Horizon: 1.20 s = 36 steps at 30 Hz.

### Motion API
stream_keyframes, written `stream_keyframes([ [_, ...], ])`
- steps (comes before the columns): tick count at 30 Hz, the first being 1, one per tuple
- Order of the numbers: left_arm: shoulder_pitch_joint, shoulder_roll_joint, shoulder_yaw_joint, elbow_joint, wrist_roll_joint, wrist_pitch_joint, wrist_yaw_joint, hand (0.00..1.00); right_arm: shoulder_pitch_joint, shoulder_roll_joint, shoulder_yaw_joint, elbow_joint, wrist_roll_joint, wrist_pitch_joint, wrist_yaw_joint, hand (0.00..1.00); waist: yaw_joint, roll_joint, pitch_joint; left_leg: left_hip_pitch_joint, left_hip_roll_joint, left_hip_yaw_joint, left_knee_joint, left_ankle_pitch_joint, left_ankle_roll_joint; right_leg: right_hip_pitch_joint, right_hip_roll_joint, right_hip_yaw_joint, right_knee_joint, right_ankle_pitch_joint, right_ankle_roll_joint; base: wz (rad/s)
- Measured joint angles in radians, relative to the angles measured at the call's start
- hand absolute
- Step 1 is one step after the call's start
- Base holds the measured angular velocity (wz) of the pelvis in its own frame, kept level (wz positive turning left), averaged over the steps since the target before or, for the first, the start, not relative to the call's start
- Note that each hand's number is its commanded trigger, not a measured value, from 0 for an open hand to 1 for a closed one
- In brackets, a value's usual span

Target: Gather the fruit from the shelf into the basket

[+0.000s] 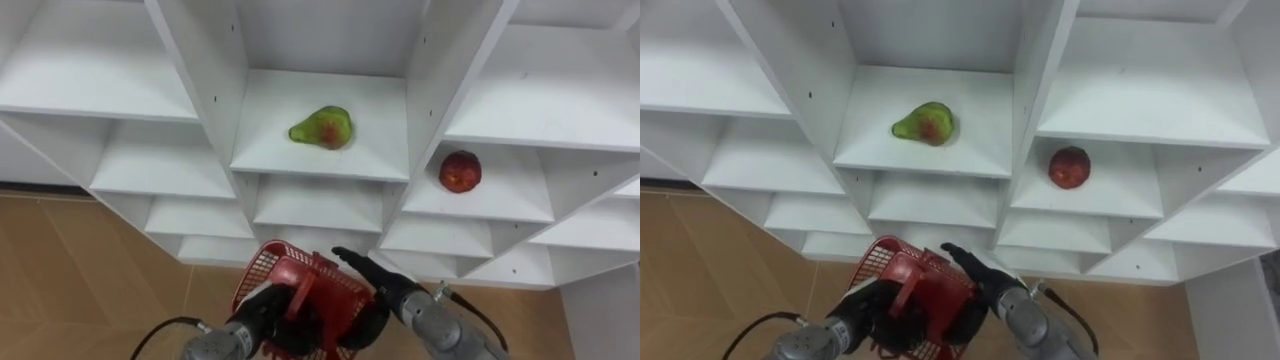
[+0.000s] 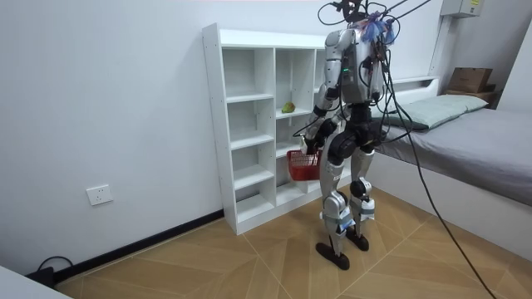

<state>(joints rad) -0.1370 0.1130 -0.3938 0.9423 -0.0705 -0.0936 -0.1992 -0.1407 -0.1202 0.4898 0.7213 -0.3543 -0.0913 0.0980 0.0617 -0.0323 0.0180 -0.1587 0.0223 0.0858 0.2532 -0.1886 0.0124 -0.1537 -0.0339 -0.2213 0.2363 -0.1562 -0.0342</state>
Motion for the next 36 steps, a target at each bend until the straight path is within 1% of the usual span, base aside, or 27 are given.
stream_keyframes([
  [4,0.001,0.000,0.000,0.000,-0.001,0.000,0.000,1.00,0.039,-0.001,0.001,-0.045,-0.010,-0.001,0.001,0.00,0.001,0.000,-0.0001,0.001,-0.001,0.000,0.002,0.000,0.000,0.002,0.001,0.001,0.000,0.000,0.000,0.00],
  [8,0.001,0.002,0.001,0.000,0.000,0.000,-0.001,1.00,0.061,-0.007,0.000,-0.080,-0.013,-0.001,0.001,0.00,0.001,0.004,-0.0024,0.002,-0.001,-0.004,0.005,0.000,0.000,0.005,0.002,-0.001,0.002,0.000,0.000,0.00],
  [10,0.007,0.002,0.012,0.000,0.000,0.000,0.000,1.00,0.066,-0.009,0.000,-0.096,-0.031,-0.001,0.003,0.00,0.001,0.004,-0.0024,0.008,-0.002,-0.003,0.004,0.000,0.000,0.011,0.002,-0.001,0.002,0.000,0.000,0.00],
  [12,0.024,0.002,0.042,-0.001,-0.003,0.000,0.000,1.00,0.080,-0.014,-0.001,-0.152,-0.053,-0.001,0.005,0.00,0.001,0.004,-0.0027,0.013,-0.003,-0.003,0.003,0.000,0.000,0.017,0.002,-0.001,-0.001,-0.001,0.000,0.02],
  [13,0.029,0.005,0.049,-0.001,-0.003,0.000,0.001,1.00,0.086,-0.027,0.000,-0.191,-0.070,-0.002,0.005,0.00,0.001,0.004,-0.0026,0.012,-0.003,-0.005,0.002,0.000,0.000,0.017,0.001,-0.003,-0.002,-0.001,0.000,0.03],
  [16,0.035,0.005,0.069,-0.001,-0.005,0.000,0.001,1.00,0.086,-0.039,-0.001,-0.262,-0.122,-0.003,-0.011,0.00,0.007,0.004,-0.0028,0.015,-0.004,-0.008,0.001,0.000,0.000,0.018,0.001,-0.003,-0.002,-0.001,0.000,0.00],
  [20,0.037,0.003,0.076,-0.002,-0.005,0.000,0.003,1.00,0.086,-0.053,0.000,-0.348,-0.168,-0.003,-0.023,0.00,0.009,0.004,-0.0030,0.027,-0.005,-0.009,-0.003,0.000,0.000,0.034,0.001,-0.003,-0.010,-0.001,0.000,0.00],
  [22,0.039,0.001,0.076,-0.002,-0.005,0.000,0.011,1.00,0.086,-0.053,0.000,-0.358,-0.175,-0.003,-0.039,0.00,0.009,0.002,-0.0043,0.041,-0.005,-0.009,-0.007,0.000,0.000,0.050,0.003,-0.003,-0.018,-0.001,0.001,0.02],
  [23,0.039,0.001,0.076,-0.002,-0.004,0.000,0.015,1.00,0.086,-0.054,0.000,-0.361,-0.186,-0.003,-0.045,0.00,0.016,0.000,-0.0063,0.051,-0.005,-0.008,-0.018,0.000,0.000,0.055,0.003,-0.001,-0.019,-0.001,0.002,0.00],
  [24,0.040,0.001,0.077,-0.002,-0.003,0.000,0.017,1.00,0.086,-0.055,0.000,-0.371,-0.201,-0.003,-0.045,0.00,0.018,0.000,-0.0063,0.056,-0.006,-0.010,-0.018,0.000,0.000,0.059,0.003,-0.001,-0.020,-0.001,0.002,0.00],
  [28,0.052,-0.004,0.077,0.001,0.000,0.000,0.020,1.00,0.097,-0.078,0.000,-0.439,-0.243,-0.002,-0.045,0.00,0.028,-0.003,-0.0072,0.073,-0.009,-0.011,-0.025,0.000,0.000,0.074,0.001,0.001,-0.020,-0.003,0.004,0.00],
  [29,0.057,-0.003,0.077,0.001,0.000,0.000,0.021,1.00,0.099,-0.083,-0.001,-0.464,-0.249,-0.002,-0.046,0.00,0.028,-0.004,-0.0072,0.078,-0.009,-0.012,-0.027,0.000,0.000,0.077,0.001,0.001,-0.020,-0.003,0.004,0.00],
  [31,0.074,-0.001,0.078,0.001,0.000,0.000,0.022,1.00,0.107,-0.087,-0.001,-0.497,-0.266,-0.002,-0.052,0.00,0.027,-0.013,-0.0106,0.090,-0.011,-0.012,-0.033,0.000,0.000,0.087,0.000,0.002,-0.021,-0.005,0.008,0.00],
  [32,0.076,-0.001,0.078,0.001,0.000,0.001,0.022,1.00,0.107,-0.087,-0.001,-0.505,-0.275,-0.002,-0.052,0.00,0.027,-0.016,-0.0101,0.092,-0.011,-0.012,-0.033,0.000,0.000,0.089,0.000,0.002,-0.021,-0.006,0.008,0.03],
  [35,0.084,-0.001,0.078,0.001,-0.001,0.001,0.022,1.00,0.110,-0.085,-0.001,-0.529,-0.284,-0.002,-0.052,0.00,0.026,-0.034,-0.0112,0.102,-0.012,-0.011,-0.033,0.000,0.000,0.106,0.001,0.002,-0.032,-0.006,0.009,0.04],
  [36,0.084,-0.001,0.078,0.001,-0.001,0.001,0.022,1.00,0.111,-0.084,-0.001,-0.542,-0.287,-0.001,-0.052,0.00,0.027,-0.039,-0.0102,0.104,-0.013,-0.013,-0.032,0.000,0.000,0.110,0.001,0.001,-0.033,-0.006,0.009,0.05],
])
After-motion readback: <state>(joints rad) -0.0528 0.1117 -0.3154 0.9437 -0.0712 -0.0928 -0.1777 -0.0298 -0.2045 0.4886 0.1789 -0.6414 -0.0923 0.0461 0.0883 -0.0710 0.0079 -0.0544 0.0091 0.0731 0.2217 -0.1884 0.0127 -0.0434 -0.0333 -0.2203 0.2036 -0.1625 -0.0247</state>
